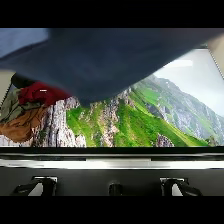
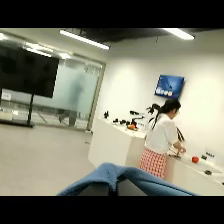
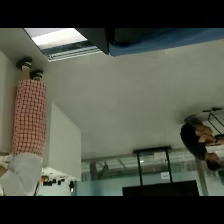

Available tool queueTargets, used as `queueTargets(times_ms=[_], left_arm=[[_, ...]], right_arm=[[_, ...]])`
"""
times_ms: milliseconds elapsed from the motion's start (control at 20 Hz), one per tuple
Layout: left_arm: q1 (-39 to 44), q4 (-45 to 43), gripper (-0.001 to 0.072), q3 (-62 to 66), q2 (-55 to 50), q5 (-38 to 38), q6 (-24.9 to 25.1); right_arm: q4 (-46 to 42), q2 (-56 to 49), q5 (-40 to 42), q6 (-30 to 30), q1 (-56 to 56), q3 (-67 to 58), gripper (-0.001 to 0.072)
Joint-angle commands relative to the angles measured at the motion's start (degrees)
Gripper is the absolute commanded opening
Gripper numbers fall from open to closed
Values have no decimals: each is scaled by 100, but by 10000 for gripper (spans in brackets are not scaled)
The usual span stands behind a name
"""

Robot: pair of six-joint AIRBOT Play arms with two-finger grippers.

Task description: Fold the shirts.

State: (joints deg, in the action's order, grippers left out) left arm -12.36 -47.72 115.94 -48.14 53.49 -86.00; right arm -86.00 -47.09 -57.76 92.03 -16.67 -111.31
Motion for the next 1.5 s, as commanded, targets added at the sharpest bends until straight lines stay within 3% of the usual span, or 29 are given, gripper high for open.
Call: queueTargets(times_ms=[0,200,300,450,550,650,800,900,1050,1150,1300,1450], left_arm=[[-44,-332,27,151,133,44,-232],[-44,-726,27,-155,-140,343,-466],[-42,-719,27,-483,-540,863,-463],[35,-732,28,-1462,-1311,1609,-186],[229,-833,27,-2564,-1821,1471,17],[420,-866,28,-3545,-2382,1012,74],[713,-542,28,-4205,-3329,-199,74],[876,-254,28,-4081,-3886,-911,79],[1014,-216,29,-3727,-4385,-1753,153],[1040,-219,29,-3587,-4529,-1906,507],[909,-247,28,-3475,-4345,-1353,1165],[671,-772,28,-3471,-4087,286,1180]], right_arm=[[-46,166,-234,35,2,-131,39],[-63,-400,-1412,0,2,-131,38],[55,-1049,-2138,-330,9,-96,37],[304,-2157,-2656,-442,20,225,35],[334,-2922,-2796,-439,22,754,35],[505,-3574,-2358,-393,24,1239,35],[629,-4616,-988,-310,321,1331,37],[629,-5045,-15,-208,525,1331,38],[634,-5342,1283,413,691,1331,39],[581,-5399,1558,619,697,1331,39],[227,-5189,874,612,697,1325,39],[-192,-4937,-992,435,697,1331,38]])
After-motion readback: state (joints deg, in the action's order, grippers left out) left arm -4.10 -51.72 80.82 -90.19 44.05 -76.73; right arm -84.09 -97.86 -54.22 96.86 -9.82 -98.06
